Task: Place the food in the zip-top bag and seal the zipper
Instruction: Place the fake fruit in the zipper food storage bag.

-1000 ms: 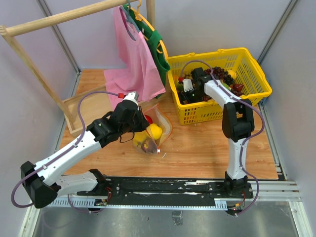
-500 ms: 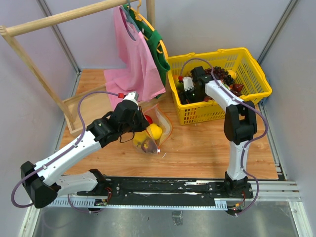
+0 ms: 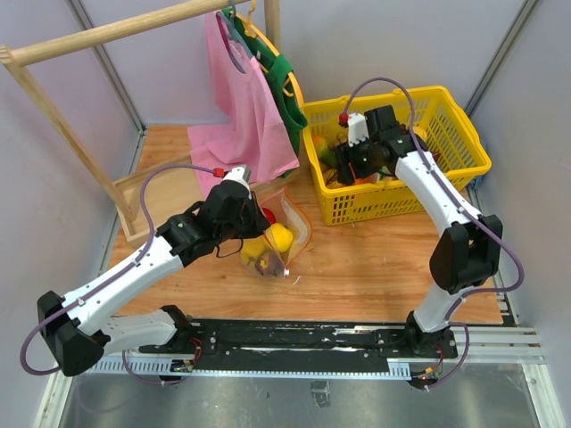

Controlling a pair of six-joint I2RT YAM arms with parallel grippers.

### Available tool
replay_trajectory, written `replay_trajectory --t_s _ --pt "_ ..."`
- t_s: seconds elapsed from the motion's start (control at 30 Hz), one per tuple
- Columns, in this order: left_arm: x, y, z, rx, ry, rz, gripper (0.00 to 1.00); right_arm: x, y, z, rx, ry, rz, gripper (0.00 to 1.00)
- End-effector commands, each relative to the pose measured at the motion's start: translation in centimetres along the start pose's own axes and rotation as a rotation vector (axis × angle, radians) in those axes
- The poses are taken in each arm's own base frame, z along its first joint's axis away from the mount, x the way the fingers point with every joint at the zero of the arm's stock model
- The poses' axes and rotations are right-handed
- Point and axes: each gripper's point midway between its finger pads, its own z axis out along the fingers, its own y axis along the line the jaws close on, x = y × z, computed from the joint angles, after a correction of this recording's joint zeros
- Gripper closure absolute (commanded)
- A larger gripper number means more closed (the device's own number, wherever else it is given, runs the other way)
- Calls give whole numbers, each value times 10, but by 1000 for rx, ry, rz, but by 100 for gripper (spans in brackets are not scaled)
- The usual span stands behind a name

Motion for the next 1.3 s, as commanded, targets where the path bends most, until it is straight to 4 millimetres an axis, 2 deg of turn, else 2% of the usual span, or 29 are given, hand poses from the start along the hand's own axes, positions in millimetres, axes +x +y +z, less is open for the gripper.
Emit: replay_trajectory --t_s 0.0,0.1,0.17,0.27,0.4,0.57,0.73,0.9,1.0,1.1,1.27 --pt "-12 -11 -3 41 -36 -14 100 -24 -7 -16 80 -127 31 61" --pt "-13 -12 -3 43 -39 -20 100 -40 -10 -38 148 -217 31 62" --pt "-14 -13 -2 45 -40 -25 100 -51 -7 -61 189 -293 24 62" --pt "-15 -15 -3 50 -44 -29 100 -63 5 -91 208 -404 33 64" --pt "-16 -16 -2 53 -42 -30 100 -76 44 -123 156 -541 29 64" --pt "-16 -17 -2 48 -38 -32 100 -76 107 -141 36 -645 -4 64" --pt "-16 -16 -5 49 -40 -38 99 -61 168 -134 -127 -697 -49 63" --pt "-15 -16 -6 53 -36 -37 100 -42 217 -109 -255 -688 -93 63" --pt "-14 -15 -6 53 -33 -39 100 -35 231 -92 -270 -679 -101 61" --pt "-13 -15 -7 57 -30 -40 100 -30 236 -73 -268 -660 -89 57" --pt "-12 -16 -9 63 -30 -43 100 -27 243 -50 -276 -652 -74 39"
